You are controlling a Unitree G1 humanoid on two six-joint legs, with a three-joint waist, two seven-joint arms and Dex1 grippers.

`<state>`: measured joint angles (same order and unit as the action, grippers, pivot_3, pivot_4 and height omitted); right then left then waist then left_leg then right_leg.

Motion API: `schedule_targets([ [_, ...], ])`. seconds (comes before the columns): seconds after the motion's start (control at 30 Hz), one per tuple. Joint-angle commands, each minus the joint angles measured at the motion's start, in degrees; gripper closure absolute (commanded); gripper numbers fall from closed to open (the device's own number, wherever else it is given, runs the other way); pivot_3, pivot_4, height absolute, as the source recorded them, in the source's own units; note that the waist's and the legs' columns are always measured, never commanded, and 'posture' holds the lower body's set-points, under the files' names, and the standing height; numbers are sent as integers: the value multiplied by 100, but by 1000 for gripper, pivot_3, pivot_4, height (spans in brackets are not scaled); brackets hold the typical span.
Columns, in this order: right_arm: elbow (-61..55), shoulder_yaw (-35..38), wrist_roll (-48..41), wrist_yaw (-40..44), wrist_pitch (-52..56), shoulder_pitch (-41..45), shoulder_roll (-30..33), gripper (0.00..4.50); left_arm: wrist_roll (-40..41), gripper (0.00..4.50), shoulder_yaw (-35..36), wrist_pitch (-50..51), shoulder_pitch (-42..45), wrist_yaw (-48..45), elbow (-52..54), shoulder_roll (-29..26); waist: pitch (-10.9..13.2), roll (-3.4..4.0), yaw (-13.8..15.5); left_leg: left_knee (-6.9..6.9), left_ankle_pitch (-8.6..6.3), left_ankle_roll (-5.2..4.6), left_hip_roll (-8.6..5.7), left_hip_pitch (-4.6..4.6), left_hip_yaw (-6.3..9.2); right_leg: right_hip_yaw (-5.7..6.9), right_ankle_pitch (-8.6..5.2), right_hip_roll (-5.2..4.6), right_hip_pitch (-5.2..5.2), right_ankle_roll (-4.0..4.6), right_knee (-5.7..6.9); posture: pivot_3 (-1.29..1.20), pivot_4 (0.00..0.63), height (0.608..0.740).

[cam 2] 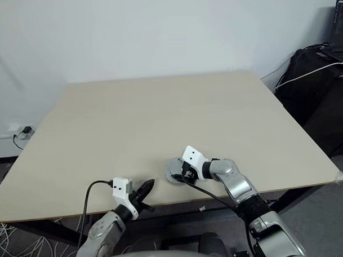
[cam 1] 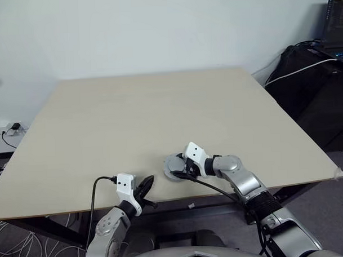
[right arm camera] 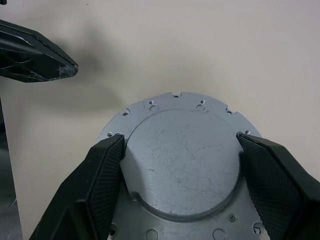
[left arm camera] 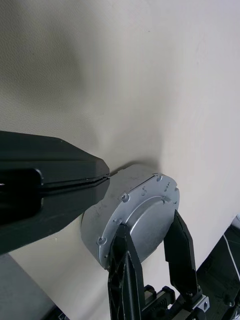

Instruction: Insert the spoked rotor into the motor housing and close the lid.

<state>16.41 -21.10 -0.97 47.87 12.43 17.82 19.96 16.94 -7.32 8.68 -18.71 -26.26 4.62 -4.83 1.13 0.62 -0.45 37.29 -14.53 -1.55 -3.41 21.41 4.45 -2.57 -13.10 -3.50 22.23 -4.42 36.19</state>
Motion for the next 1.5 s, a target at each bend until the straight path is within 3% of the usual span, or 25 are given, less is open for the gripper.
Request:
schedule_targets([
  [0.03, 216, -9, 204, -62, 168, -77, 140, 1214, 124, 4500, 10, 79, 338, -115, 449, -98, 1, -2, 5, 0, 0, 0, 0, 0, 0, 0, 0, 0, 0, 0, 0, 0, 0, 740],
  [0.3, 183, -51, 189, -135, 183, -99, -28, 1214, 447, 4500, 41, 1021, 1587, -709, 121, -665, -1, 2, -19, 0, 4, -3, 0, -9, 2, 3, 0, 6, -9, 0, 2, 0, 0, 740],
  [0.7, 19, -5, 154, -228, 209, -225, -109, 1214, 798, 4500, 279, 3040, 2765, -477, -501, -727, 7, -10, -37, -15, 1, 1, 2, -60, 6, 2, -2, 9, -57, -1, -11, 0, 0, 740],
  [1.5, -130, 23, 150, -237, 253, -254, -131, 1214, 566, 4500, -32, 4404, 3147, -97, -777, -362, 13, -21, -26, -22, 0, 2, 0, -62, 10, 2, -3, 5, -61, -2, -18, 0, 0, 740],
])
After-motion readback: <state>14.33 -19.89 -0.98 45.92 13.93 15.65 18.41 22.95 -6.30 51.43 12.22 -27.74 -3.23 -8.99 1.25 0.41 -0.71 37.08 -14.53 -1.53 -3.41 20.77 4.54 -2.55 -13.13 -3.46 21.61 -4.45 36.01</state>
